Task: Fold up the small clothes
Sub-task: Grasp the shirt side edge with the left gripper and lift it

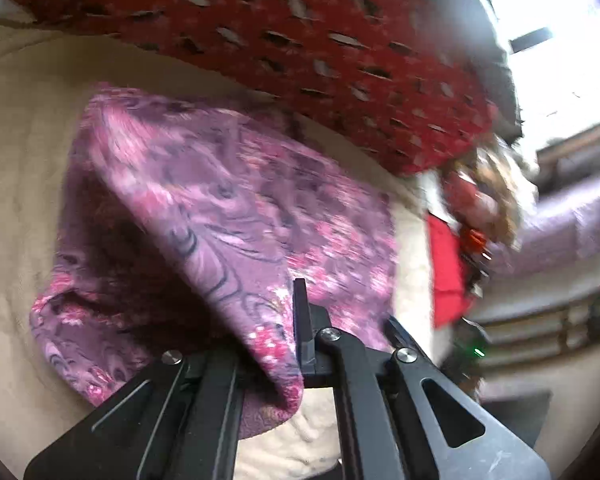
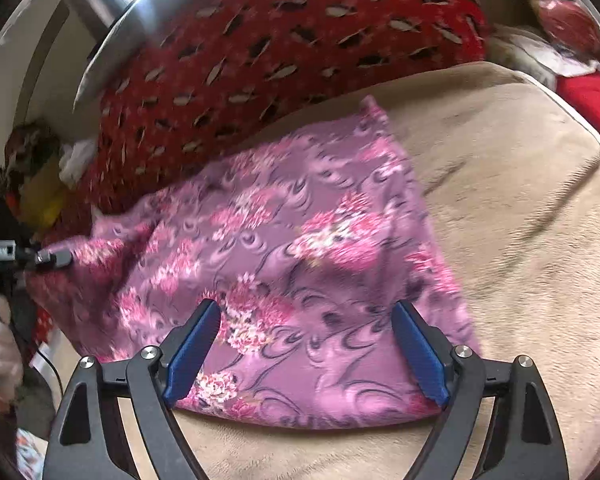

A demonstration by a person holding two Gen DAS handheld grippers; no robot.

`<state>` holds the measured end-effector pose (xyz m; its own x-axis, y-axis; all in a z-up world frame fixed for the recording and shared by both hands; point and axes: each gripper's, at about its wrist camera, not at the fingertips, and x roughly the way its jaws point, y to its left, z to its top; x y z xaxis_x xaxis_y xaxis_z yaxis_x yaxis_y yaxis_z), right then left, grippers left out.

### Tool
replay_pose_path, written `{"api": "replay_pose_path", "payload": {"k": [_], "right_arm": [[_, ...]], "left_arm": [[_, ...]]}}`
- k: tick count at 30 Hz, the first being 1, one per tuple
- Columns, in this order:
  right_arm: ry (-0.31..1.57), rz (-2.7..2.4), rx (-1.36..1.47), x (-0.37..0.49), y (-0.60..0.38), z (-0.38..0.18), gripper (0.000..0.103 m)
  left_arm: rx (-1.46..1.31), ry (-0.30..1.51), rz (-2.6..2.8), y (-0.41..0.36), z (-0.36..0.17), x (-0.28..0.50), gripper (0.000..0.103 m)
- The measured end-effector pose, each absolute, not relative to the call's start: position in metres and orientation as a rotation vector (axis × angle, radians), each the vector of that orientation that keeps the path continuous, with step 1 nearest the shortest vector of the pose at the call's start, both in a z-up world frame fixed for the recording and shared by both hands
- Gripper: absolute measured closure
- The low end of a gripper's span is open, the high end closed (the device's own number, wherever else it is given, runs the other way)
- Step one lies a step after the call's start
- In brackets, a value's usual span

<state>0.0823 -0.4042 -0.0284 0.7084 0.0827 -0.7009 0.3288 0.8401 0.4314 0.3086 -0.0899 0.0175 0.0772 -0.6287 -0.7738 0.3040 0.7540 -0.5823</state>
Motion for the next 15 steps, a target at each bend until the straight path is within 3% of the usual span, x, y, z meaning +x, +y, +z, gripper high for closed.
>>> {"api": "replay_pose_path", "payload": {"k": [4,6,11,14,15], "right_arm": [[0.803,-0.136,0.638,0.073,-0.416,-0.032,0.015],[0.809,-0.127,0.640,0.069,-0.416,-0.034,0.015],[0.726,-0.082,0.596,0.081,-0.410,-0.009,0.014],[0.732,-0.047,0.496,0.113,-0.397,0.007,0.015],[0.738,-0.054,0.467,0.122,-0.395,0.009,0.016]], "left_arm": [[-0.061,1.345,-0.421,-0.079,-0.010,0.324,0.100],[0.041,1.430,-0.326,-0.065,-0.034,0.330,0.086],[-0.261,1.452,-0.445,-0.019,-0.035,0.339,0.081],[-0.425,1.422,-0.463,-0.002,-0.031,0.359,0.055],[-0.465,1.415,-0.464,0.000,-0.031,0.367,0.052]]}}
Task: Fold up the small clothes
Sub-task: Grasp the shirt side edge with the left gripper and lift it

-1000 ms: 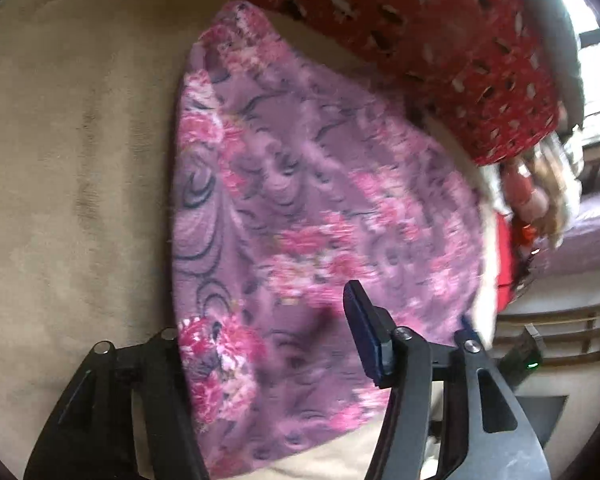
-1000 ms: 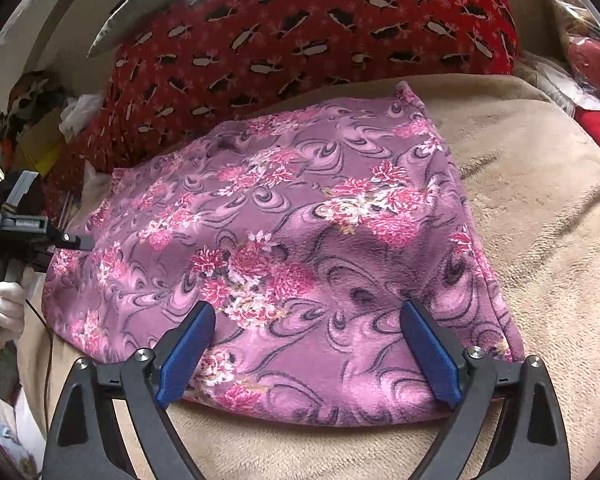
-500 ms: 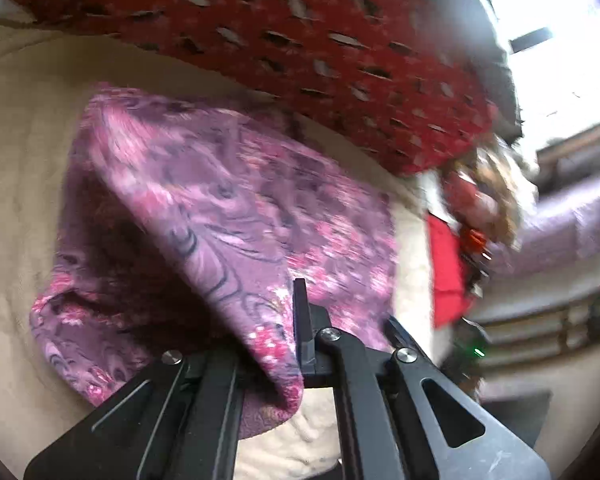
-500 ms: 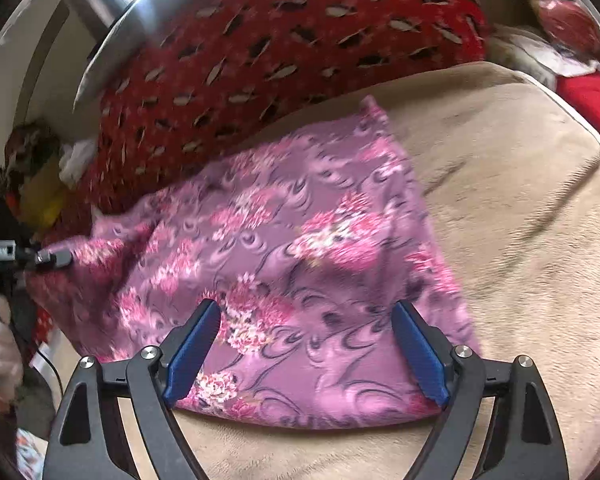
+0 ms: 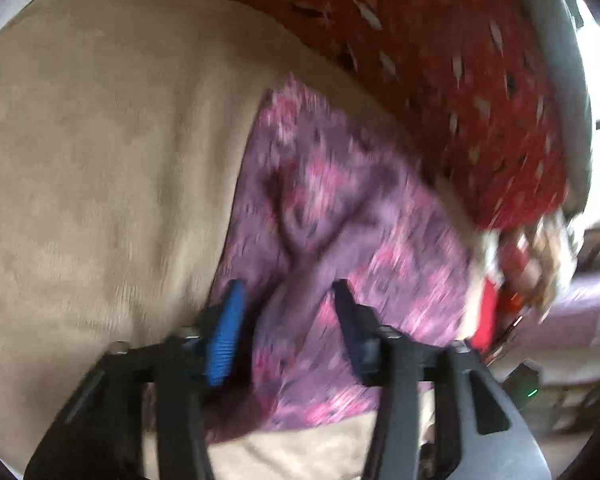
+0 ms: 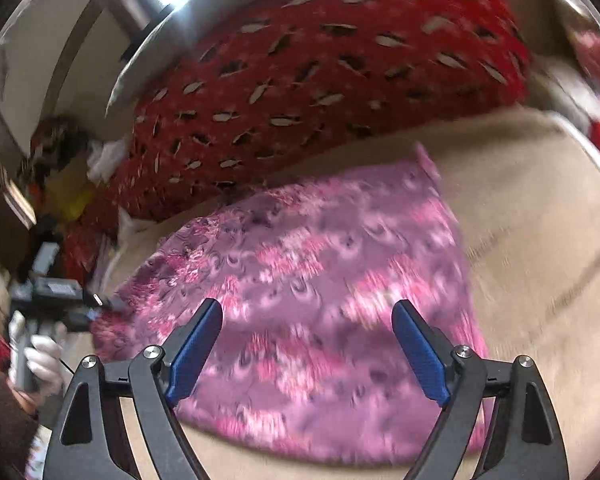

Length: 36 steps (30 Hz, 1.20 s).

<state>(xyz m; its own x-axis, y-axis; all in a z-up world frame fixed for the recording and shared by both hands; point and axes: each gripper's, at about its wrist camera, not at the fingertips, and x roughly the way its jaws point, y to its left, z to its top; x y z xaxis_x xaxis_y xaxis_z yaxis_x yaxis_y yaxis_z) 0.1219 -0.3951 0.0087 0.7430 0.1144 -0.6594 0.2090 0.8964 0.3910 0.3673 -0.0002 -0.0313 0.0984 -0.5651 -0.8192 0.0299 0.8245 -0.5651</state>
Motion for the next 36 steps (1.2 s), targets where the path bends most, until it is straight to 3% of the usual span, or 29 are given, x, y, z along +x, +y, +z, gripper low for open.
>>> {"api": "replay_pose_path", "payload": {"k": [7,8,9,10,13,17,22,24,26,29,31,33,34,36], "right_arm": [[0.774,-0.159,0.473,0.152,-0.414,-0.006,0.017],[0.780,-0.166,0.468,0.154,-0.415,-0.008,0.016],[0.790,-0.174,0.455,0.154,-0.416,-0.011,0.016],[0.794,-0.181,0.441,0.154,-0.416,-0.012,0.016],[0.774,-0.201,0.396,0.156,-0.419,-0.010,0.029],[0.689,-0.232,0.427,0.158,-0.435,0.003,0.030],[0.757,-0.252,0.450,0.181,-0.445,-0.020,0.028],[0.831,-0.263,0.433,0.191,-0.444,-0.039,0.028],[0.822,-0.263,0.366,0.194,-0.435,-0.037,0.024],[0.786,-0.238,0.362,0.185,-0.432,-0.021,0.027],[0.749,-0.207,0.402,0.172,-0.433,-0.015,0.026],[0.750,-0.204,0.435,0.164,-0.435,-0.016,0.026],[0.757,-0.202,0.452,0.161,-0.436,-0.018,0.026],[0.764,-0.202,0.494,0.151,-0.436,-0.023,0.026]], "left_arm": [[-0.458,1.468,-0.437,-0.035,-0.060,0.410,0.053],[-0.432,1.451,-0.429,-0.042,-0.059,0.411,0.061],[-0.400,1.418,-0.439,-0.049,-0.056,0.412,0.096],[-0.372,1.400,-0.455,-0.052,-0.051,0.413,0.100],[-0.332,1.273,-0.486,-0.058,-0.022,0.414,0.101],[-0.351,1.083,-0.496,-0.053,0.018,0.433,0.100],[-0.256,1.238,-0.273,-0.057,-0.048,0.479,0.100],[-0.279,1.298,-0.244,-0.053,-0.075,0.485,0.096],[-0.378,1.292,-0.271,-0.040,-0.072,0.485,0.095],[-0.496,1.316,-0.383,-0.014,-0.052,0.479,0.095],[-0.516,1.344,-0.469,-0.001,-0.040,0.467,0.086],[-0.509,1.369,-0.489,0.009,-0.036,0.444,0.053],[-0.498,1.381,-0.482,0.015,-0.038,0.431,0.045],[-0.478,1.438,-0.464,0.026,-0.054,0.406,0.041]]}}
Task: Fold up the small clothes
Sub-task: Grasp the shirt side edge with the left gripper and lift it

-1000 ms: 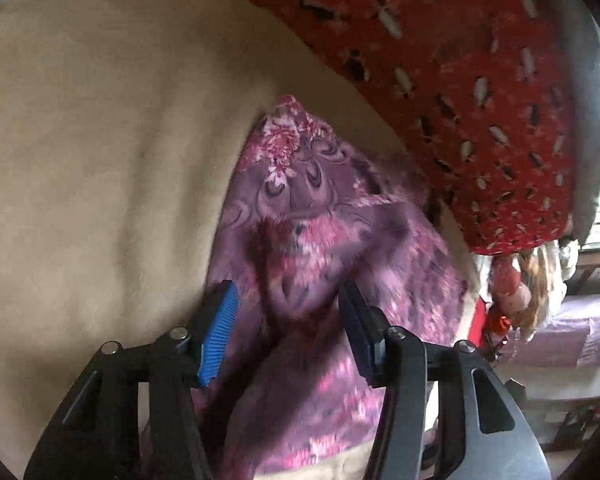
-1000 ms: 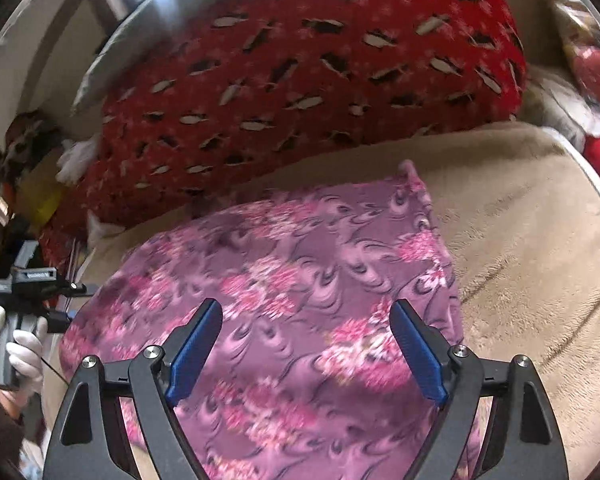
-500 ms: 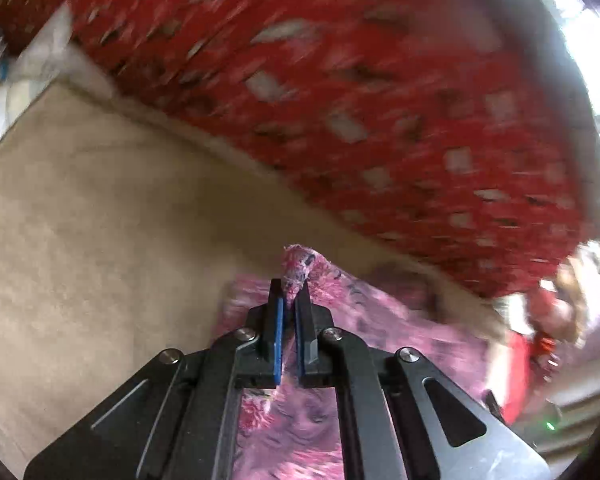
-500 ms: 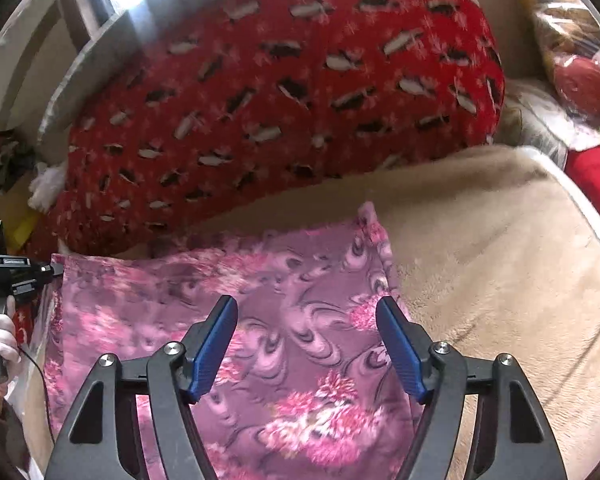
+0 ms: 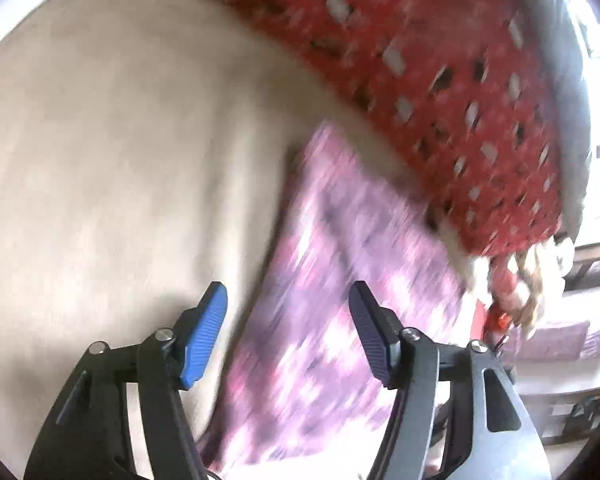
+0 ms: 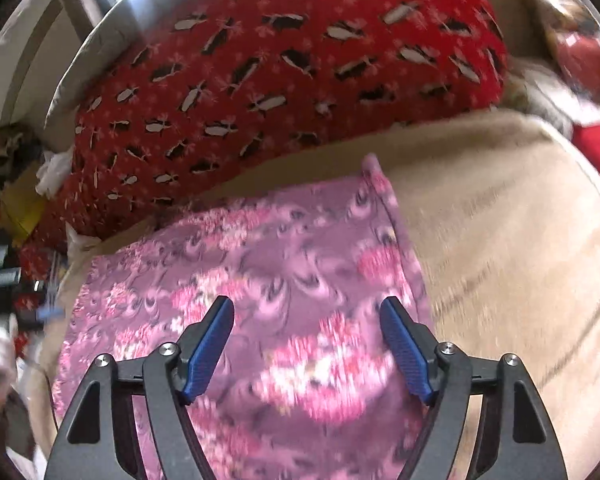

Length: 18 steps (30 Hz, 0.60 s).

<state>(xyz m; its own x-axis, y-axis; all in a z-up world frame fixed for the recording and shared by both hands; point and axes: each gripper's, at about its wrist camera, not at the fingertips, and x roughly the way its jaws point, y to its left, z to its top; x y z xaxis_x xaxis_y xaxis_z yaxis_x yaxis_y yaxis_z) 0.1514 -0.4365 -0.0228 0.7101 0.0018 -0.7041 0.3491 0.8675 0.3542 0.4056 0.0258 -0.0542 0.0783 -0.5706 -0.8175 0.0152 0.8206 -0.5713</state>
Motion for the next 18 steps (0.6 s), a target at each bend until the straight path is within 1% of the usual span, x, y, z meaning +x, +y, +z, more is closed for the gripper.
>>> {"api": "replay_pose_path", "payload": {"k": [5,10,11,12,13,14,15,18], "right_arm": [[0.763,-0.187,0.551,0.125,-0.431,-0.023,0.026],[0.779,-0.174,0.561,0.118,-0.425,-0.018,0.026],[0.782,-0.173,0.565,0.116,-0.424,-0.017,0.026],[0.786,-0.172,0.569,0.115,-0.422,-0.017,0.026],[0.788,-0.170,0.572,0.114,-0.421,-0.017,0.026],[0.791,-0.169,0.573,0.113,-0.419,-0.017,0.026],[0.794,-0.171,0.572,0.111,-0.416,-0.016,0.024],[0.798,-0.118,0.584,0.110,-0.402,-0.013,0.024]], "left_arm": [[-0.552,1.552,-0.489,0.048,-0.078,0.343,0.041],[-0.516,1.555,-0.504,0.045,-0.074,0.295,0.042],[-0.505,1.537,-0.491,0.044,-0.071,0.289,0.049],[-0.492,1.518,-0.485,0.041,-0.068,0.287,0.075],[-0.492,1.519,-0.494,0.041,-0.067,0.287,0.092],[-0.517,1.525,-0.511,0.040,-0.065,0.287,0.097],[-0.540,1.503,-0.505,0.038,-0.060,0.289,0.097],[-0.536,1.439,-0.520,0.030,-0.045,0.291,0.097]]}}
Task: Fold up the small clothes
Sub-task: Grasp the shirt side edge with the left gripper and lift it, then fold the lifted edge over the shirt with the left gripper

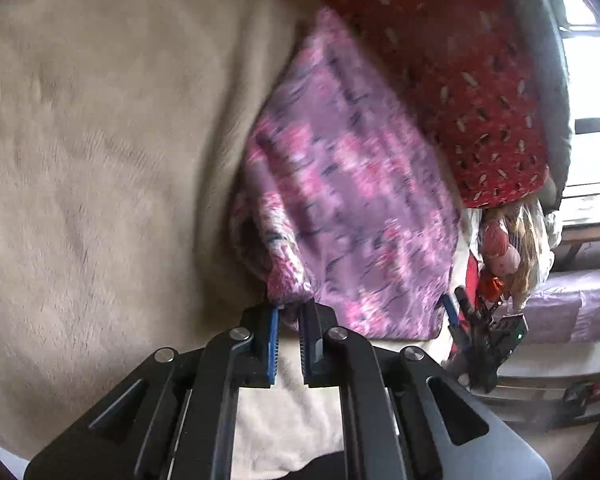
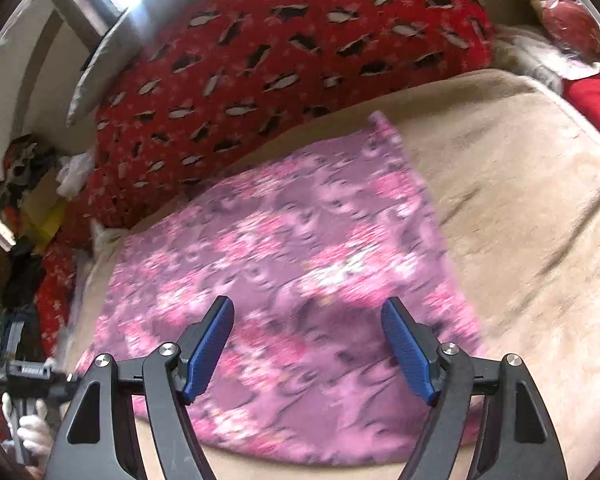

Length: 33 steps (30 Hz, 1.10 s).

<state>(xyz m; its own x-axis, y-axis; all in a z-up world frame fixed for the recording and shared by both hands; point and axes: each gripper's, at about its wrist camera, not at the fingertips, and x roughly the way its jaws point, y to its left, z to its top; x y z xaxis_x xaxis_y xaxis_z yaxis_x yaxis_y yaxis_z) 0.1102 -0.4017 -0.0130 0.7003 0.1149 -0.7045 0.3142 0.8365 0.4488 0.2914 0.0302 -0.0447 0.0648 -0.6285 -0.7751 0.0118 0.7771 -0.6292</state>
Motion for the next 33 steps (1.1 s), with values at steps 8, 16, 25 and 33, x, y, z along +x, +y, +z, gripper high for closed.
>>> {"api": "replay_pose_path", "payload": {"k": [8,16,25,33], "right_arm": [[0.846,0.218,0.371,0.137,-0.289,-0.004,0.024],[0.892,0.442,0.121,0.164,-0.164,-0.018,0.028],[0.885,0.433,0.047,0.191,-0.127,-0.026,0.094],[0.845,0.442,0.093,0.184,-0.137,-0.014,0.097]], "left_arm": [[-0.715,1.416,-0.586,0.041,-0.042,0.297,0.098],[-0.777,1.436,-0.608,0.049,-0.046,0.298,0.098],[-0.761,1.445,-0.658,0.050,-0.050,0.303,0.097],[-0.885,1.399,-0.684,0.061,-0.055,0.316,0.059]]}}
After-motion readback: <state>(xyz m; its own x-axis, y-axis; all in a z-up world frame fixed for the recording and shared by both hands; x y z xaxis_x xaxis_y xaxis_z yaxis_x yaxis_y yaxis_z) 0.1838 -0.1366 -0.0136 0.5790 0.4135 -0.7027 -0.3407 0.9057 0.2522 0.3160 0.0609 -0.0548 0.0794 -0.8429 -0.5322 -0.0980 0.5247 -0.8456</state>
